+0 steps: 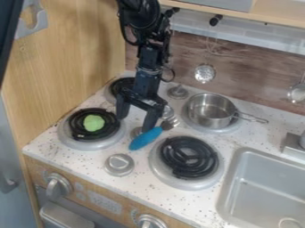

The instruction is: Moved the green object to the top right burner

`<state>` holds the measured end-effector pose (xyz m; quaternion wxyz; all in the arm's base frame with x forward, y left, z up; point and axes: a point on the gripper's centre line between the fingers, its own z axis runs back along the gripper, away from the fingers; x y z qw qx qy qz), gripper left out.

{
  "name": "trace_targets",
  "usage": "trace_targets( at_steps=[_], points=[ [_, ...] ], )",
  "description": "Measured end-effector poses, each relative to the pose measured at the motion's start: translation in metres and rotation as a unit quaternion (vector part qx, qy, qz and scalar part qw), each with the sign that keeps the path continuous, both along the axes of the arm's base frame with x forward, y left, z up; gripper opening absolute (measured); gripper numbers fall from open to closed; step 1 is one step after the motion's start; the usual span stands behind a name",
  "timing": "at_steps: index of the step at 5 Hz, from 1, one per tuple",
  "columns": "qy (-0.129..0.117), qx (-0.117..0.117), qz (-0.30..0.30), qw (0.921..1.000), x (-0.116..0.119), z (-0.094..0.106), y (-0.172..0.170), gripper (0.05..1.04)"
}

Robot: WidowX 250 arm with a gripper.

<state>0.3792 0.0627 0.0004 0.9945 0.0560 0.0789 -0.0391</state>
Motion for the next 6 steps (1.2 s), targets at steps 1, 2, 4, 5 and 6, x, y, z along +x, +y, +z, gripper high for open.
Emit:
trace_targets(
  at_steps=[1, 2, 4, 5, 6],
  points=[
    [0.023, -0.004, -0.001, 0.9997, -0.006, -0.016, -0.002, 0.999],
    [0.029, -0.011, 0.001, 0.9995, -0.007, -0.017, -0.003, 0.999],
    [-0.023, -0.028, 0.074, 0.9966, -0.005, 0.009, 0.059, 0.999],
    [-0.057, -0.028, 0.072, 0.9954, 0.002, 0.016, 0.066, 0.999],
    [-0.069, -0.028, 0.092, 0.9929, -0.004, 0.010, 0.083, 0.999]
  ],
)
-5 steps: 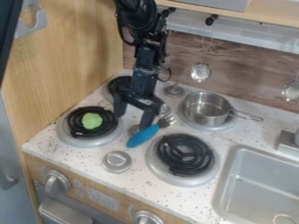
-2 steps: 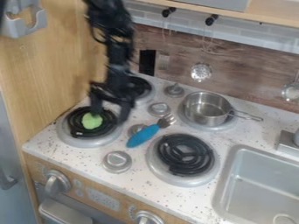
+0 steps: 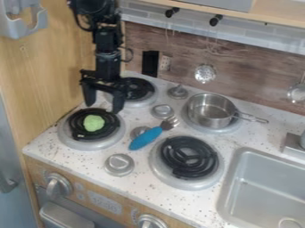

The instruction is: Moved the green object to the top right burner

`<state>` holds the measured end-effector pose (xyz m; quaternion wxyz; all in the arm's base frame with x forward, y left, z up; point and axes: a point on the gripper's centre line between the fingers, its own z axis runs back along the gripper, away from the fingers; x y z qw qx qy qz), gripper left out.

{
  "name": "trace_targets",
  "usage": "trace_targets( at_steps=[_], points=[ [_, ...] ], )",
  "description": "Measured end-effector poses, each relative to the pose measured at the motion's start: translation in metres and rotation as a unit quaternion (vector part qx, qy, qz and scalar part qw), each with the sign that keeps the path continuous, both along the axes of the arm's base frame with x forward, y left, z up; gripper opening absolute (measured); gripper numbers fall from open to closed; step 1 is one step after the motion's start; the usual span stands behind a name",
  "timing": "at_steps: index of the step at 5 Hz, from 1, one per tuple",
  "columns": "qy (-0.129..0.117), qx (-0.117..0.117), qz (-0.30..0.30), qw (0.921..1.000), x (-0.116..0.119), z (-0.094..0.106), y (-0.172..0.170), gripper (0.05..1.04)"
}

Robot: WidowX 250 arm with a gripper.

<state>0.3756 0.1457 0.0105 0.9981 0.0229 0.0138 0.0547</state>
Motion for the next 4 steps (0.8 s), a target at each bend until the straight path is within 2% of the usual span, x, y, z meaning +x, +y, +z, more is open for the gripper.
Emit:
trace_targets(
  at_steps=[1, 3, 4],
  points=[
    [-0.019, 0.006, 0.023, 0.9995, 0.001, -0.003, 0.007, 0.999],
    [-0.027, 0.002, 0.035, 0.9990, 0.004, -0.005, 0.006, 0.999],
    [0.003, -0.011, 0.036, 0.9993, 0.000, -0.027, 0.004, 0.999]
  ],
)
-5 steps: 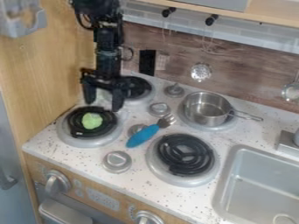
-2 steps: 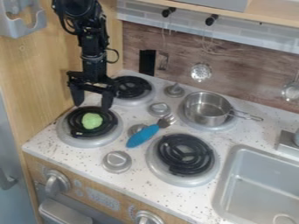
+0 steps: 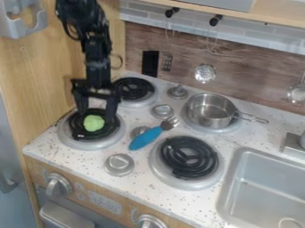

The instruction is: Moved the green object to the top right burner

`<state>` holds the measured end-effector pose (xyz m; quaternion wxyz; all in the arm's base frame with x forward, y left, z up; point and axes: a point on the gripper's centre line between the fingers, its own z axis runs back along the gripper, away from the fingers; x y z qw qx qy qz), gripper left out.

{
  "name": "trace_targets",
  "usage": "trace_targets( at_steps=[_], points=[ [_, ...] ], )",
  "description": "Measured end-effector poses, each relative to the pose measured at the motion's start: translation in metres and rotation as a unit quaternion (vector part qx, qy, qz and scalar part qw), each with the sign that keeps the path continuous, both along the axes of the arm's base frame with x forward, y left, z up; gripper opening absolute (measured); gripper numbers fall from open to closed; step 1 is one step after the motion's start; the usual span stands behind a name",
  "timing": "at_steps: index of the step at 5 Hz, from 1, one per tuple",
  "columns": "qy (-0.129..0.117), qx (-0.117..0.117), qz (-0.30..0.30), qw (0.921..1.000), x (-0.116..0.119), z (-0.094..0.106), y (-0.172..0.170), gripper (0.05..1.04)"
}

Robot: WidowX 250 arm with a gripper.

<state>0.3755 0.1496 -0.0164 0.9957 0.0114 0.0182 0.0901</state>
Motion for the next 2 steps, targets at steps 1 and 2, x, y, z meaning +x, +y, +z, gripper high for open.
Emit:
trace_targets(
  at_steps=[1, 2],
  points=[
    [0.015, -0.003, 0.002, 0.9999, 0.0015, -0.0118, 0.0015, 0.999],
    [0.020, -0.001, 0.002, 0.9998, 0.0020, -0.0149, 0.0022, 0.958]
  ],
)
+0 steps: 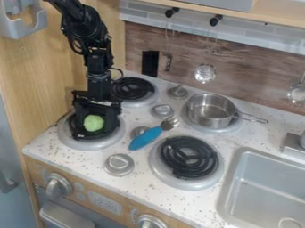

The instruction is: Moved the green object to the top right burner

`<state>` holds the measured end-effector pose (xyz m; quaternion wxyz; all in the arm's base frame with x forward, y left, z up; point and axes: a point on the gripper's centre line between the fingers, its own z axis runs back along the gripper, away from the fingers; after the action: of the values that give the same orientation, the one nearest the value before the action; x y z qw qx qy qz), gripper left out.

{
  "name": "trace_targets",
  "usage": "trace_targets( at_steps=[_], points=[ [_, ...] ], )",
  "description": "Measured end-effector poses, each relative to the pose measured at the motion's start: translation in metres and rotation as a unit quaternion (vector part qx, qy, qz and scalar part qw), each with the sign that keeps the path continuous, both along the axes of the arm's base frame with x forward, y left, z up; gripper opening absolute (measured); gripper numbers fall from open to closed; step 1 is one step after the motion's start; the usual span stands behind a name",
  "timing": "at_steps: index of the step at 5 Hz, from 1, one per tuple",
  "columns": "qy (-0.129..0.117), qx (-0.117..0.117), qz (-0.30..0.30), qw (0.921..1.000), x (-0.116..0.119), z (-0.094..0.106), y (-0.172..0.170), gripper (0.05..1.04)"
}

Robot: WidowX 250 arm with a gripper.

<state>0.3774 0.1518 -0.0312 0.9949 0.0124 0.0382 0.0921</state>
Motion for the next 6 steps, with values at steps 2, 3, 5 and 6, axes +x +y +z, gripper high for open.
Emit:
trace_targets(
  at_steps=[2, 3, 5, 6],
  points=[
    [-0.012, 0.007, -0.025, 0.9996, -0.009, 0.004, -0.014, 0.613],
    [-0.036, 0.009, -0.054, 0.9979, -0.012, 0.026, -0.034, 0.612],
    [-0.040, -0.053, -0.165, 0.9841, -0.006, 0.044, -0.134, 0.612],
    [-0.011, -0.058, -0.217, 0.9744, -0.011, 0.025, -0.171, 0.610]
  ],
)
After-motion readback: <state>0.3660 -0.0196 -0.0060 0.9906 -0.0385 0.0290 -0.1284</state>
